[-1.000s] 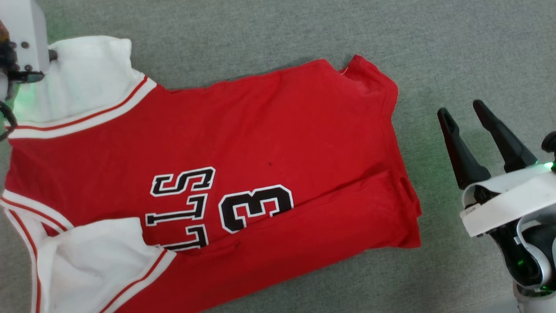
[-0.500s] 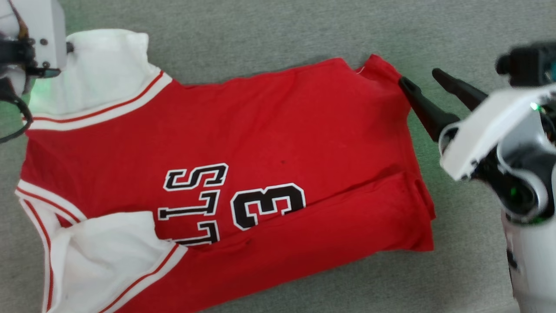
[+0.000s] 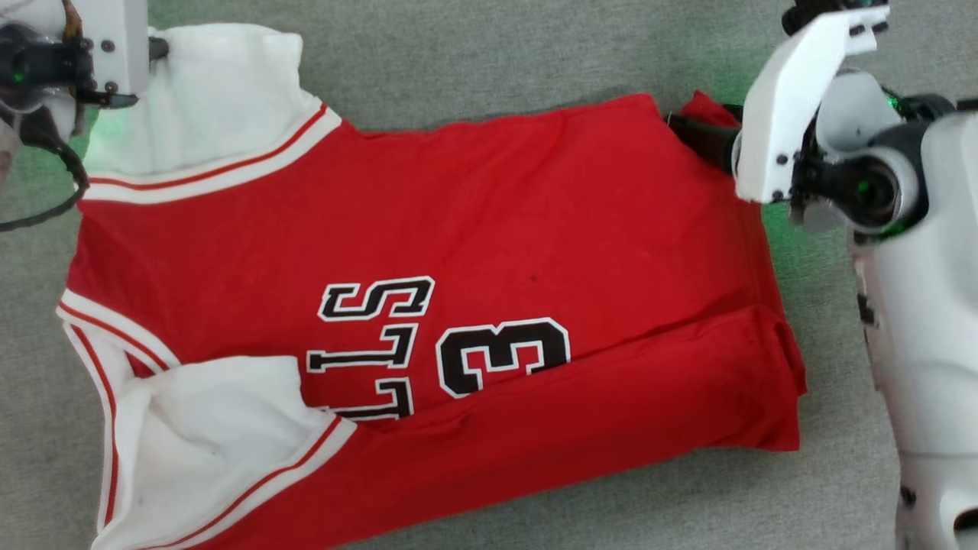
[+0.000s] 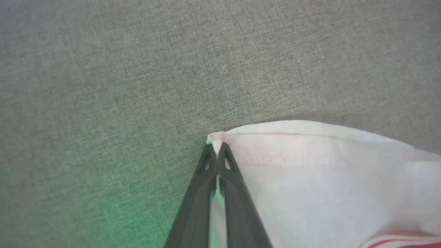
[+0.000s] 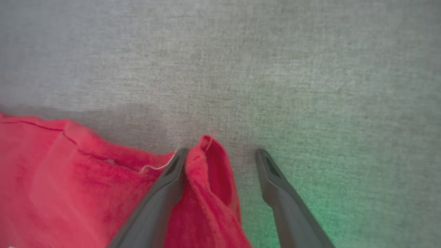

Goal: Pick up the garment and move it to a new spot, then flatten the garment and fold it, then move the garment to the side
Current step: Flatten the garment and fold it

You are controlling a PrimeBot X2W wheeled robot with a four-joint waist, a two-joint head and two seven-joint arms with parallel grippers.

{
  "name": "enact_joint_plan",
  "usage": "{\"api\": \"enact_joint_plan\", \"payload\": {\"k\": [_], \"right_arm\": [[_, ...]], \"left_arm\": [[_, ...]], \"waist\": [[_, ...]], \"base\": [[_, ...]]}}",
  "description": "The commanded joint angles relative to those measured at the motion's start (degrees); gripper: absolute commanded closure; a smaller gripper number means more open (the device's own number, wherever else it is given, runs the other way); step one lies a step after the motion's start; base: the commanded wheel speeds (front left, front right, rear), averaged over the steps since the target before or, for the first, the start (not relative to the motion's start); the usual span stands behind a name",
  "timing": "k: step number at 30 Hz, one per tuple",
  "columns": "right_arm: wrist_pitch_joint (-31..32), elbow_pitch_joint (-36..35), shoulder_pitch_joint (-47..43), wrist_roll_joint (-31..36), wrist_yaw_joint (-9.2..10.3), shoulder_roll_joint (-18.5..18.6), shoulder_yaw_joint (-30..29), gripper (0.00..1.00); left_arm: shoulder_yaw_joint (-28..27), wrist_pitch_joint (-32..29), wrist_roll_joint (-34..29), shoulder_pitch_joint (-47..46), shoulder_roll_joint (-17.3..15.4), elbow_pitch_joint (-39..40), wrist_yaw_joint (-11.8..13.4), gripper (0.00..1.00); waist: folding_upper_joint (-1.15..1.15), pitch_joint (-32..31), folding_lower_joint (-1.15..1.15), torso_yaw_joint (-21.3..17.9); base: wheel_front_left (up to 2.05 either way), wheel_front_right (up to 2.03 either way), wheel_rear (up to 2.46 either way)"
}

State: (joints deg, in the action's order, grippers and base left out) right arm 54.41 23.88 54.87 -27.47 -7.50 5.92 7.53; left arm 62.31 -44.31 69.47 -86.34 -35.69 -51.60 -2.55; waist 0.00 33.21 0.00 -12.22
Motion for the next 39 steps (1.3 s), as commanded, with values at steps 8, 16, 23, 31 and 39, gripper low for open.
{"api": "enact_joint_plan", "payload": {"k": [8,16,23,31,39], "right_arm": [[3.9,8.7,3.3,0.5,0.01,-1.3,-0.5,1.00],[-0.4,5.8,2.3,-1.4,0.01,2.0,0.2,1.00],[-1.8,-0.9,-2.7,-5.2,0.01,7.7,2.6,1.00],[0.2,-10.2,-11.4,-9.2,0.01,12.9,2.7,1.00],[2.8,-18.9,-21.4,-10.3,0.01,14.9,-1.1,1.00]], "left_arm": [[0.4,2.1,0.3,2.3,1.9,-3.3,-1.2,1.00],[-1.5,5.5,1.4,0.9,2.3,-4.0,-2.8,1.00],[-2.6,4.6,3.2,0.5,1.4,-1.8,-3.7,1.00],[-1.8,1.2,4.1,4.6,-2.0,7.4,-1.9,1.00],[-1.2,-0.5,6.1,13.8,-11.6,28.6,6.5,1.00]], "waist": [[0.00,-0.1,0.00,1.1],[0.00,-2.9,0.00,3.2],[0.00,-6.6,0.00,5.5],[0.00,-10.9,0.00,8.0],[0.00,-13.7,0.00,9.7]], "base": [[0.00,0.00,0.00],[0.00,0.00,0.00],[0.00,0.00,0.00],[0.00,0.00,0.00],[0.00,0.00,0.00]]}}
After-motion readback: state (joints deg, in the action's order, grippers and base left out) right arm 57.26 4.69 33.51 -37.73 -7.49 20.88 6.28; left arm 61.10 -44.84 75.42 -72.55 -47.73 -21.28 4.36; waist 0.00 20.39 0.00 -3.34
